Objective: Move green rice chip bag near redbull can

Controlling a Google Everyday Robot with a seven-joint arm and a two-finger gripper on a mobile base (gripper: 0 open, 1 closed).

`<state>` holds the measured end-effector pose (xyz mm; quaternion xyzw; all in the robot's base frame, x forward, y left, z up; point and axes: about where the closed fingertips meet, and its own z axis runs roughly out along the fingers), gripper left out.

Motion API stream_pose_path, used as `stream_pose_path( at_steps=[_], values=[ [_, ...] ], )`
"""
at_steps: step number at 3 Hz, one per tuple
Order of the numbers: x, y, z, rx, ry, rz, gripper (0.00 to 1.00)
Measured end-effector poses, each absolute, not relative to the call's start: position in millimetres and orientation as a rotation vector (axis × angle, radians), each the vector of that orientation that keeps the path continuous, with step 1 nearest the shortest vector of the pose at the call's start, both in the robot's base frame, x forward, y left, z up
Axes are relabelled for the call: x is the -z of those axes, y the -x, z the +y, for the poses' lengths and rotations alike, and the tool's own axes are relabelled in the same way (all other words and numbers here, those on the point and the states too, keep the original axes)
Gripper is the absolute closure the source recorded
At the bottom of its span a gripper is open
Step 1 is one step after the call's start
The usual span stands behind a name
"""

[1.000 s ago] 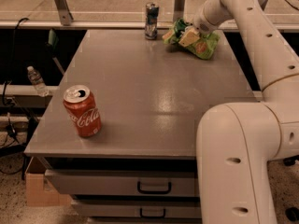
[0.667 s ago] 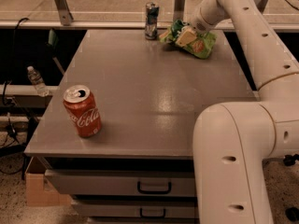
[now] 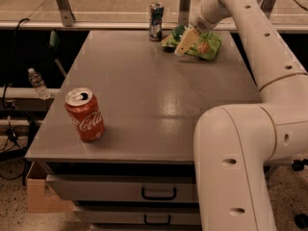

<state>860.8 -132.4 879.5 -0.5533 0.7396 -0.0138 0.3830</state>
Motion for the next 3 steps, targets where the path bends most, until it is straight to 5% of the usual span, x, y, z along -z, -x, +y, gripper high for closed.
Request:
stream_pose_path(
  at_steps=[2,3],
  values=[
    [-937.6,-841.8,-159.8,0.049,1.333,1.82,0.0],
    [-988.2,-804.7,-225.7,0.112,1.185,1.841,0.0]
  ],
)
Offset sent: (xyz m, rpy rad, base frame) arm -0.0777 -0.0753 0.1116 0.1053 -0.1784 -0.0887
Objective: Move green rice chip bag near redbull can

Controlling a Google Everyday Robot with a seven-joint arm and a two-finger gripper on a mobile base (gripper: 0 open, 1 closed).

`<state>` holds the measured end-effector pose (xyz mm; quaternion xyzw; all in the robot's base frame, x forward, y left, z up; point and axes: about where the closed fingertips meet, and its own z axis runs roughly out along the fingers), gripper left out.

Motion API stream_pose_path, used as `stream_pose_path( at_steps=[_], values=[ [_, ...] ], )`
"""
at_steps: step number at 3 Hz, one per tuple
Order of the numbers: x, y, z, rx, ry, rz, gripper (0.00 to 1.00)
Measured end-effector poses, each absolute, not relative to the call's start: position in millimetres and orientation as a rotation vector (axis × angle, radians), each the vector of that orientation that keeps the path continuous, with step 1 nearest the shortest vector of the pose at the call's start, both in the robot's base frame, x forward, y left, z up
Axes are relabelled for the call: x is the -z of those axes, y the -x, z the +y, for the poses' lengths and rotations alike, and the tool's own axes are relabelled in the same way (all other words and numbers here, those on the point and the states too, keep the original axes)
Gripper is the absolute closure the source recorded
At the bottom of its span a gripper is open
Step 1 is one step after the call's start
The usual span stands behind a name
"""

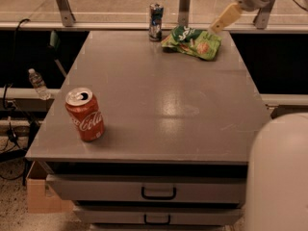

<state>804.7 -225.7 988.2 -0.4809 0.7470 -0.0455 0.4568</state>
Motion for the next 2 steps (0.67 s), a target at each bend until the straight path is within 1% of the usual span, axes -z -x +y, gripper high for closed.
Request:
stream_pose_path(
  at_steps=[1,2],
  values=[
    [-1022.5,-731.1,-294.7,0.085,1.045,1.872,0.0],
    [-1021.5,-733.2,-290.9,0.081,1.05,1.87,0.0]
  ],
)
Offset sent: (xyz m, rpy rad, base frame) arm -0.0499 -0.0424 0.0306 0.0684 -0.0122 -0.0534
